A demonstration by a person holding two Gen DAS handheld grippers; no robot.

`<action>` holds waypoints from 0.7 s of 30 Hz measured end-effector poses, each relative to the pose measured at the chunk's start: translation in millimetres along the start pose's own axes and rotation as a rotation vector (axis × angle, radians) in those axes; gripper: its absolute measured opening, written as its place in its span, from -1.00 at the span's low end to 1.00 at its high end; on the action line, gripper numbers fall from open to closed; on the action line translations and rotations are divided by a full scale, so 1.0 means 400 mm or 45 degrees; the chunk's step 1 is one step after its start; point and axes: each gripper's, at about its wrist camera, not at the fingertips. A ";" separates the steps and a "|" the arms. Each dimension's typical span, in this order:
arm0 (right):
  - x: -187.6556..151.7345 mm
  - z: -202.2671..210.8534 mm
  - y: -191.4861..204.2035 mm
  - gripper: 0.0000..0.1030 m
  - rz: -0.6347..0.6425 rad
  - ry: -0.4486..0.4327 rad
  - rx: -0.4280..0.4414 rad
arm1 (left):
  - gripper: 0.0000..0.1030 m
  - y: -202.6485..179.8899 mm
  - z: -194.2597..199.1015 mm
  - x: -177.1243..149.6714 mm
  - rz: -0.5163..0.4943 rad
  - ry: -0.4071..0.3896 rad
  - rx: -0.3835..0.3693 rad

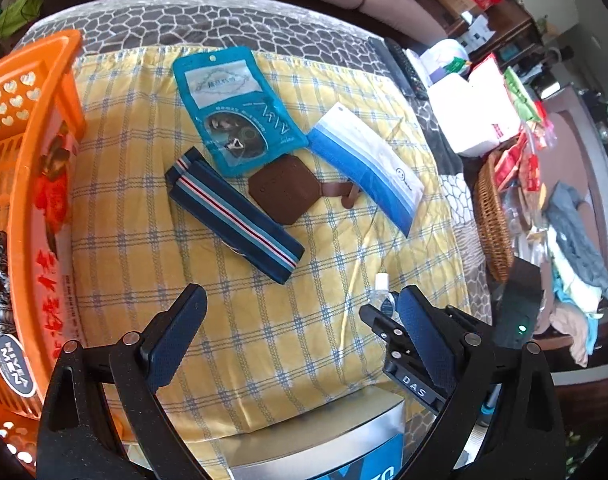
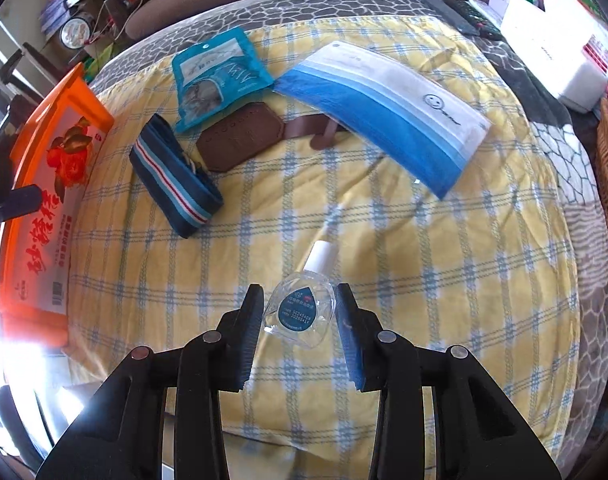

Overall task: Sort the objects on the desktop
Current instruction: 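Move the right tool to the small clear bottle and close on it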

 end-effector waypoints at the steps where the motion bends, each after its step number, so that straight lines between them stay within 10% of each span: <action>1: -0.007 0.007 -0.011 -0.29 -0.003 -0.007 0.002 | 0.87 0.001 -0.023 0.002 0.019 0.014 0.012; 15: -0.055 0.022 -0.066 -0.28 0.004 -0.067 0.032 | 0.86 0.038 -0.215 0.048 0.186 0.073 0.219; 21: -0.050 0.012 -0.046 -0.28 0.044 -0.073 0.025 | 0.57 0.022 -0.234 0.041 0.070 0.048 0.337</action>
Point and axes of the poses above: each gripper's, at about its wrist camera, not at the fingertips, and z roughly against the way its jaws point, y to its left, x to its top, and after that the axes turned 6 degrees about z, right-handed
